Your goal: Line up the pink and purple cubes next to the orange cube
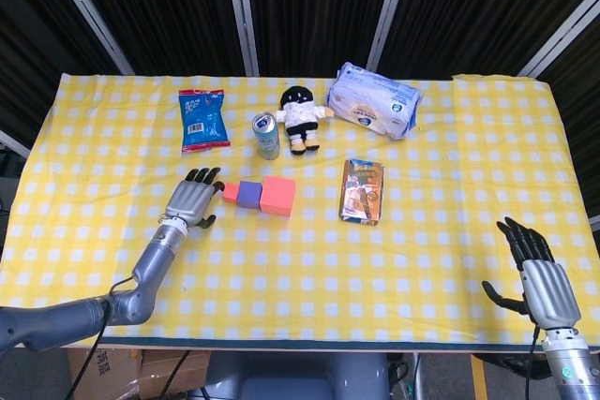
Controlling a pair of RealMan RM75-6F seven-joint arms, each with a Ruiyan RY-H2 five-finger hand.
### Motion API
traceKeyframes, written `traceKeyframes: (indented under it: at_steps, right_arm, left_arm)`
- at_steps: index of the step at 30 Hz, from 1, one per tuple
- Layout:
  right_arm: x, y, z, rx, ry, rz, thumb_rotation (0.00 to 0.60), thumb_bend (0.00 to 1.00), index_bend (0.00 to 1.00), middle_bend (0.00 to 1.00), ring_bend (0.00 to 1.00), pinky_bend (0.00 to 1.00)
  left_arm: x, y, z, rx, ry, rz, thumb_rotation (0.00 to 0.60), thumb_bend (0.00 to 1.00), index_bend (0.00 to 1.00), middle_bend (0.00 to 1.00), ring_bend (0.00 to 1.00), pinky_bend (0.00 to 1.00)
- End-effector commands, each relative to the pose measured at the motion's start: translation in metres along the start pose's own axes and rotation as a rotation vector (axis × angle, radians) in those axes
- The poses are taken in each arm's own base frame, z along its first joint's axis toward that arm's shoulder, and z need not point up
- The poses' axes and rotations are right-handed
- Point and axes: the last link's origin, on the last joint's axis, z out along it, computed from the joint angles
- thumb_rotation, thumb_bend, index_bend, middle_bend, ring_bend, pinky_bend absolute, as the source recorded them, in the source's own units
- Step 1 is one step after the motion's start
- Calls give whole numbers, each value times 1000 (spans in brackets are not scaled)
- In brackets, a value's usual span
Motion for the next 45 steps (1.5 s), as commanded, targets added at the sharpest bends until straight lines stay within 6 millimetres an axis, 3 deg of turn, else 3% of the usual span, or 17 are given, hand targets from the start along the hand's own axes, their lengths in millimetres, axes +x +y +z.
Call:
traceKeyframes:
  at_steps: [1, 38, 45]
  right_arm:
    - [0, 0, 0, 0, 1, 0, 600, 345, 0, 0, 0, 0]
    - [0, -1, -1, 4, -1, -6, 600, 344, 0, 0, 0, 0]
    - [0, 0, -2, 3, -2, -7, 600, 344, 0, 0, 0, 0]
  left_arm:
    - [0, 1, 0, -3, 2, -1, 600, 378, 243, 0, 0, 0]
    - [-7, 10, -2, -16, -9, -4, 600, 378, 243, 0, 0, 0]
    - [-7, 4, -5, -2, -11, -2, 600, 378, 243, 0, 0, 0]
